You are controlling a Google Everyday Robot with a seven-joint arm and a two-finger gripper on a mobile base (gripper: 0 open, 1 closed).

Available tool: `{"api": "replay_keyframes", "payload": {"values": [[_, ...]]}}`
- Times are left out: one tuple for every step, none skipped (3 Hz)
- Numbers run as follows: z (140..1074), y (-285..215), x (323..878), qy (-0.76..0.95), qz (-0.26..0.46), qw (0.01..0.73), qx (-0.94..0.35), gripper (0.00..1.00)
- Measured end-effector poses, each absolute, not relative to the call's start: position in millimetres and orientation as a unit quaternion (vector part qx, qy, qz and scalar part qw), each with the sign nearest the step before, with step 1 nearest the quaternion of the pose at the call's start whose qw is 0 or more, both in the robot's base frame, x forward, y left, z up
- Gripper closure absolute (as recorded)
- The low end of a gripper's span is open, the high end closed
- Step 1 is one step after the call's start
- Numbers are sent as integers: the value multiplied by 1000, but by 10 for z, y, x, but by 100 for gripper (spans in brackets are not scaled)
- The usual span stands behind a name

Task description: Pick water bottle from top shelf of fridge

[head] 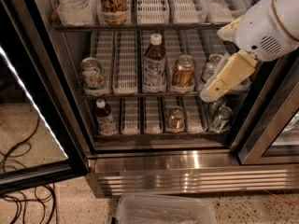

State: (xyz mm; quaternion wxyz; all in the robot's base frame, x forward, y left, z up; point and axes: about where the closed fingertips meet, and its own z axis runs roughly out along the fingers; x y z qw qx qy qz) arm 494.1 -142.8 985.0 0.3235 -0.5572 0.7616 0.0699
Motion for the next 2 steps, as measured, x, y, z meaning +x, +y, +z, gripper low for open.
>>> {"api": "replay_keyframes", "payload": {"values": [[9850, -1428, 4941, 762, 70, 324, -557, 0], [9909, -1175, 4967, 748, 73, 356, -556, 0]]}}
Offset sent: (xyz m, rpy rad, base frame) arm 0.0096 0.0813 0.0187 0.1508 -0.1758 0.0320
